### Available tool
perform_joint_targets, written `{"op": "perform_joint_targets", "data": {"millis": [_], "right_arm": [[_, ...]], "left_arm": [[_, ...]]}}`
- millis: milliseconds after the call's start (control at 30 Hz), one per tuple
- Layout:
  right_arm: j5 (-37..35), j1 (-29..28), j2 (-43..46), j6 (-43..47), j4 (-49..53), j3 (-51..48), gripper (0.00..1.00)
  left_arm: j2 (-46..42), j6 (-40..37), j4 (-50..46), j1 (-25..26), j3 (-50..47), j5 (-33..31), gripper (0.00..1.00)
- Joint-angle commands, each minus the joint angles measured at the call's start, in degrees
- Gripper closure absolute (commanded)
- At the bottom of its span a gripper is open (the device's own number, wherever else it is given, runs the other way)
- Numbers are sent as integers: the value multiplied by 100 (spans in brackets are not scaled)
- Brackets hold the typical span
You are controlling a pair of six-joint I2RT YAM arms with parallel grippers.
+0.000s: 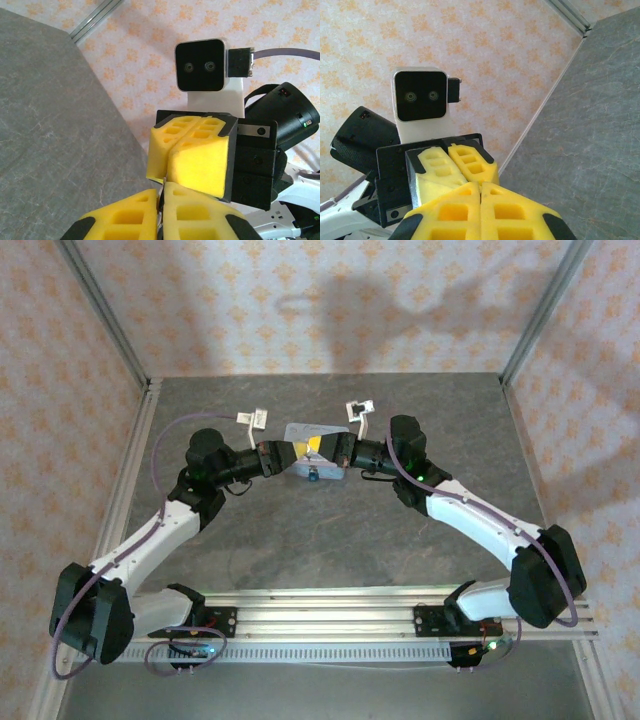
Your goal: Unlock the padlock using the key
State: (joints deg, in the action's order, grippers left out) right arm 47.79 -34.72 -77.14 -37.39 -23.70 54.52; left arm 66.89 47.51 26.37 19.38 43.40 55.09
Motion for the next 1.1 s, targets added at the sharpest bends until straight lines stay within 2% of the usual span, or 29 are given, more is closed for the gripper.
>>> {"op": "perform_joint_targets", "data": {"millis": [0, 133, 500, 533, 633, 1067], "right_arm": [[-127, -28, 128, -4, -266, -104, 100], [-315, -22, 180, -31, -329, -185, 100], [-583, -35, 204, -261, -705, -425, 100], [-593, -46, 200, -269, -720, -425, 100], [-616, -68, 192, -269, -732, -420, 100], [-634, -105, 131, -252, -741, -392, 100]], "left_arm": [[-228, -83, 130, -22, 80, 42, 92], [-254, -92, 115, -24, 79, 32, 100], [-230, -137, 28, -24, 122, 19, 100], [-223, -136, 21, -22, 120, 19, 99], [-212, -125, 17, -24, 132, 24, 89], [-203, -119, 35, -24, 157, 70, 85]]}}
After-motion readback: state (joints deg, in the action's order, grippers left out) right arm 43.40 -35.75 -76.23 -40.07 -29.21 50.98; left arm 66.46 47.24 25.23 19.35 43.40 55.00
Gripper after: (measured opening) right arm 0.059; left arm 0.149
